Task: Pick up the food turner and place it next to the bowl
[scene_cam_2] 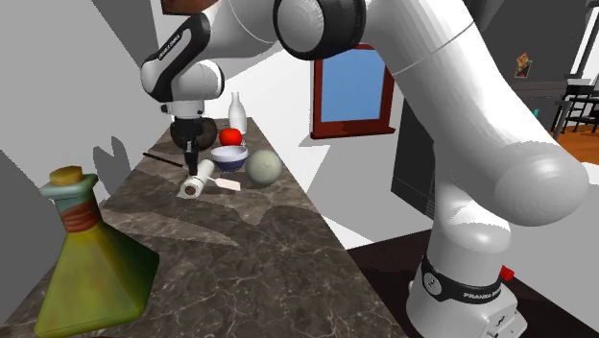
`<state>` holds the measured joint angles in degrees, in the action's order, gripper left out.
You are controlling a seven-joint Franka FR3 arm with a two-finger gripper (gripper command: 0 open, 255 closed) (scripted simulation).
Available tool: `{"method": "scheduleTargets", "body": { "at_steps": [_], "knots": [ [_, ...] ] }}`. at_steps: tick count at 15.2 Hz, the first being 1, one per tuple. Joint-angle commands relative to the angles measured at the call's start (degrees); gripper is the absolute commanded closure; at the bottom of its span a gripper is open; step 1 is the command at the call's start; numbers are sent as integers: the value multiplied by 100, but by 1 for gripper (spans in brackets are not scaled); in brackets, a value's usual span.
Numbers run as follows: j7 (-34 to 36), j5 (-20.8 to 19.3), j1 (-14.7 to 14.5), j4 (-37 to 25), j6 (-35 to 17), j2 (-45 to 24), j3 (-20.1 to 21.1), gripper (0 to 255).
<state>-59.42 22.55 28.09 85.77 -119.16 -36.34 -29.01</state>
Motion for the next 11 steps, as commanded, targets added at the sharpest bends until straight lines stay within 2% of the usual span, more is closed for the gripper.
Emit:
{"method": "scheduleTargets", "body": {
  "at_steps": [1,11],
  "knots": [
    [-35,43,10,68,-129,-65,27,255],
    [-172,239,91,230,-634,-430,184,255]
  ]
}}
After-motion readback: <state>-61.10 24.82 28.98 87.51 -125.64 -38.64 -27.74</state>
